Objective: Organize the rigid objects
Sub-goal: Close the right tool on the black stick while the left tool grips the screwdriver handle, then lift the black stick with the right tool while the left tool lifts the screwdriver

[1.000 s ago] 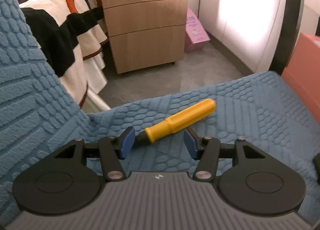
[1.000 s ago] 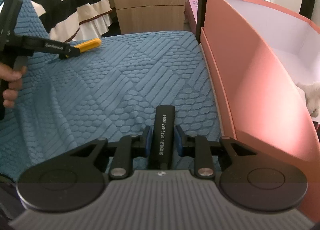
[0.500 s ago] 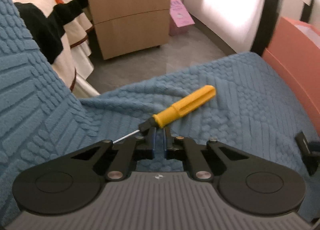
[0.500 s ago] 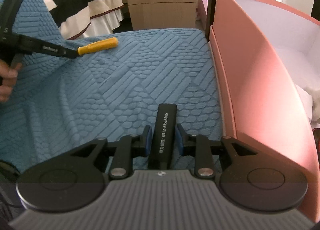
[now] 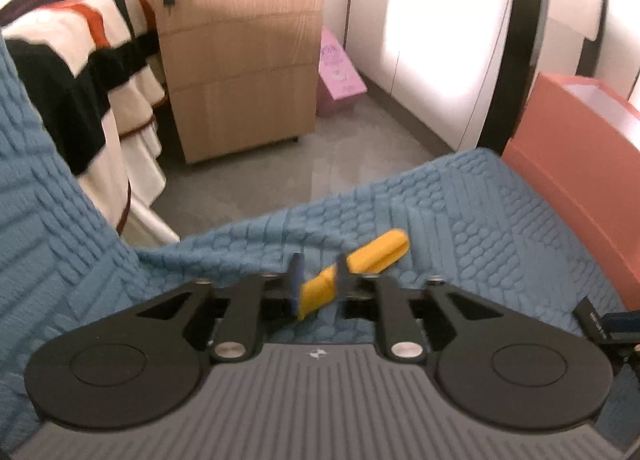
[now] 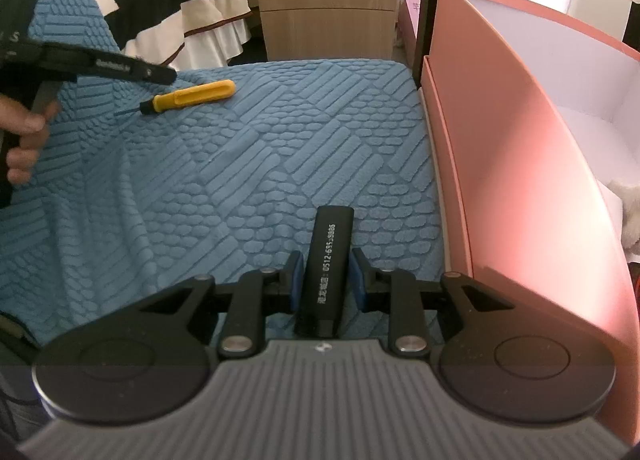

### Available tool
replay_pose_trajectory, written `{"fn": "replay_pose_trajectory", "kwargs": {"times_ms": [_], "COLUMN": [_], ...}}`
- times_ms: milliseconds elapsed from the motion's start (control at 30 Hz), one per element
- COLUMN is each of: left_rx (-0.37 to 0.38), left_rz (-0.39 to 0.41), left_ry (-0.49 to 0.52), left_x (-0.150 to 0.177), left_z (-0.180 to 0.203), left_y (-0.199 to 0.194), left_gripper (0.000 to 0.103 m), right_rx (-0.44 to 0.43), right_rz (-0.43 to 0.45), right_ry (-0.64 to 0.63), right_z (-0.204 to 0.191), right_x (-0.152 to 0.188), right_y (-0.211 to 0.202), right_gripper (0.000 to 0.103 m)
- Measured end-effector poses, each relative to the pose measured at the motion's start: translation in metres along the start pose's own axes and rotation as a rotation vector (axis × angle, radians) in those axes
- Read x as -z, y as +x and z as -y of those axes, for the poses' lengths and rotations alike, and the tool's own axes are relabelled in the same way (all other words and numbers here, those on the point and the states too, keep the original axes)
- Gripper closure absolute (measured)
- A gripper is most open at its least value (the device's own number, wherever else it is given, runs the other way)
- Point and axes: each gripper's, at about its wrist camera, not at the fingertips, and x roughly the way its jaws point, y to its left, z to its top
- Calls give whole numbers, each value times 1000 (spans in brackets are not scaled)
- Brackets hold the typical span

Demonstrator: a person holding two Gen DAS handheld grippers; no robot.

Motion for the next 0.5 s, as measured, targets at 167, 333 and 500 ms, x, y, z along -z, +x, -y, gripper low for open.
{"fn": "replay_pose_trajectory", "kwargs": {"times_ms": [167, 333, 500], "left_rx": [-14, -25, -38], "left_rz": [-73, -80, -101], "left_ry": [-26, 4, 11], "left_x": [9, 13, 16], "left_z": [-7, -2, 7], "left_y": [14, 14, 8], "left_gripper": [50, 61, 81], "right_rx": [-7, -19, -47], "right_rz": [1, -15, -32], "right_ry": [-7, -1, 22], "right_z": [1, 2, 5], "right_x": [1, -2, -4], "right_y": [-1, 0, -1], "right_gripper": [75, 75, 77]}}
